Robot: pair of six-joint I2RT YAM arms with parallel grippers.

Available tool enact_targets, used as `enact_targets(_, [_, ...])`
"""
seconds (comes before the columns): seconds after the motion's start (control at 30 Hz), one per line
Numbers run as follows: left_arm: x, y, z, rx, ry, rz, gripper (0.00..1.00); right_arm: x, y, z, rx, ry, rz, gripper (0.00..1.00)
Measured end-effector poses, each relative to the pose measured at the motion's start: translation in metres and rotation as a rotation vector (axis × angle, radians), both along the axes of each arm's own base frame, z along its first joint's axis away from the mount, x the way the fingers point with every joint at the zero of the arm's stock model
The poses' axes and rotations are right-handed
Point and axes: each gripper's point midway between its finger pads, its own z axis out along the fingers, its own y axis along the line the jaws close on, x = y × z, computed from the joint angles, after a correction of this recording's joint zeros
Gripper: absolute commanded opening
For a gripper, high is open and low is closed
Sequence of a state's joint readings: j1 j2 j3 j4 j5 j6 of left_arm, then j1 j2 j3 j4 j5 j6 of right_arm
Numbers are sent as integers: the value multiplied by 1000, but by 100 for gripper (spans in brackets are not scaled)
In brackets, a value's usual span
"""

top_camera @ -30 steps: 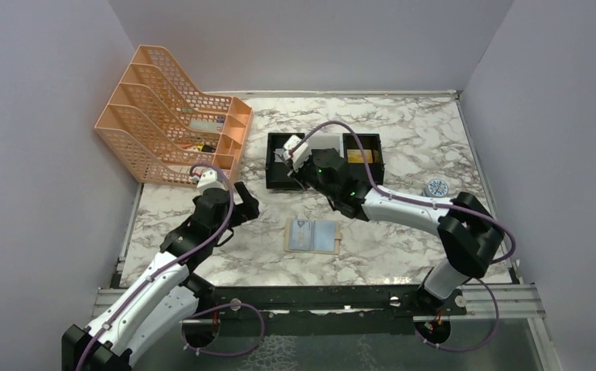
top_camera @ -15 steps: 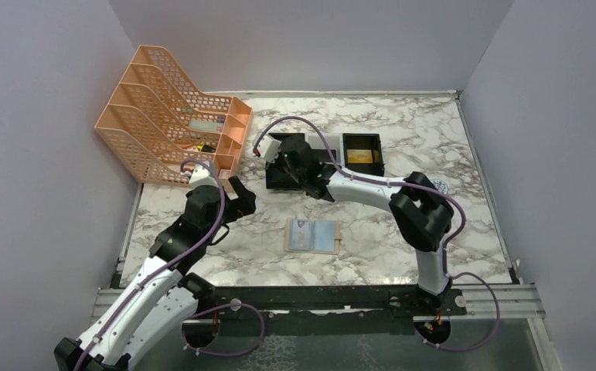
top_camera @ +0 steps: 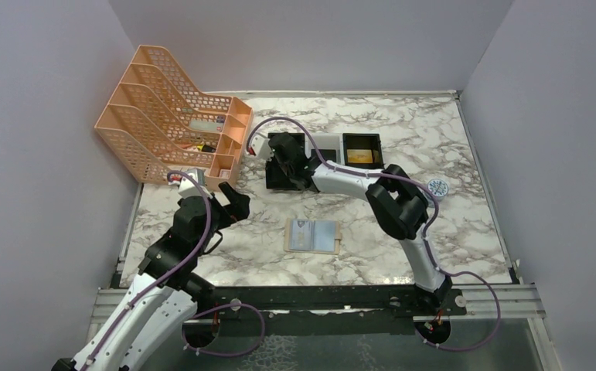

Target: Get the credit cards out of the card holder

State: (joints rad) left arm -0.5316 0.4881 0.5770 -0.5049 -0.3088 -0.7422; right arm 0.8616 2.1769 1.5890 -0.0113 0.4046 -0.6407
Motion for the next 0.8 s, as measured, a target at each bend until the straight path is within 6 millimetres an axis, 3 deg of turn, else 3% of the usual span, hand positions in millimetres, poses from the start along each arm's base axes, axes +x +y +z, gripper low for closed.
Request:
enact_targets(0.43, [-6, 11, 2, -3, -11, 43, 99, 16, -5, -16, -50, -5, -51, 1])
enact_targets(0.57, [-7, 13, 6, -14, -25, 53, 99, 22, -8, -32, -92, -7, -57, 3])
enact_targets(0.67, [-7, 14, 6, -16, -27, 57, 99, 23, -10, -45, -125, 1, -55, 10])
enact_targets(0.8, [-7, 14, 6, -18, -27, 59, 99, 24, -10, -44, -124, -4, -57, 25])
